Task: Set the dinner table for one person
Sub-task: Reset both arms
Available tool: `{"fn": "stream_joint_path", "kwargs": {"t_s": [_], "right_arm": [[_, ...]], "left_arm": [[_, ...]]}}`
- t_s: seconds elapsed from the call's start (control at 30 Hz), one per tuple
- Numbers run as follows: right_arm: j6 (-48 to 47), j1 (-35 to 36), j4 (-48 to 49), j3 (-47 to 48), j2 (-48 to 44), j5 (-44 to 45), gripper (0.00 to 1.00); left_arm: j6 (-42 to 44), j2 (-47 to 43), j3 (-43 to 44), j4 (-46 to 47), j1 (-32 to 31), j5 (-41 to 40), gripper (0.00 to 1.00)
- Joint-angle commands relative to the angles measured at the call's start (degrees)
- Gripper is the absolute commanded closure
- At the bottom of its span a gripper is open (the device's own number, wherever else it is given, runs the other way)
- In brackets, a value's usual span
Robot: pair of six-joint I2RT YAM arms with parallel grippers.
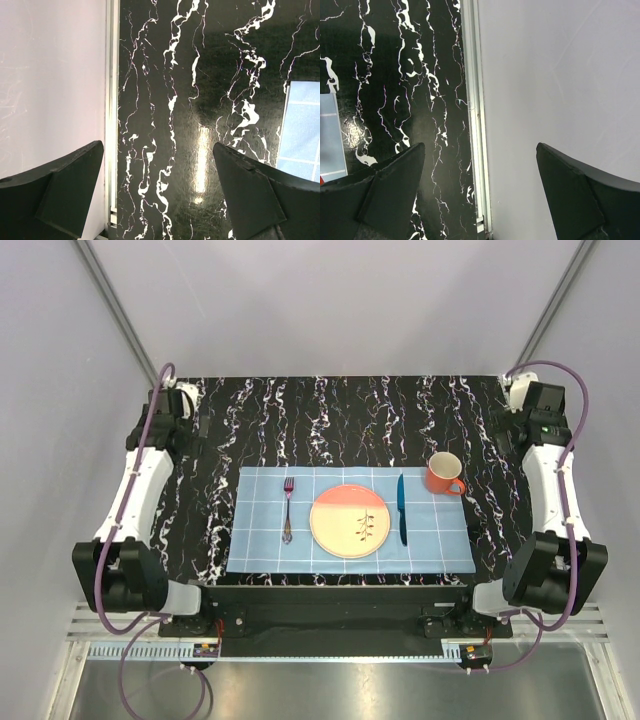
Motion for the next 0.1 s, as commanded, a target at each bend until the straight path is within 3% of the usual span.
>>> {"fn": "stream_joint_path", "kwargs": {"t_s": [0.0,0.07], "right_arm": [[1.90,-0.39,3.10,1.06,-1.65,0.62,0.00],[2.08,-0.39,3.01,1.15,-1.65,0.53,0.00]], "left_arm": [[-1.08,-2.01,0.90,2.73,0.33,-0.80,0.01],[-1.34,-1.92,1.25,2.73,0.41,-0.62,0.01]]}}
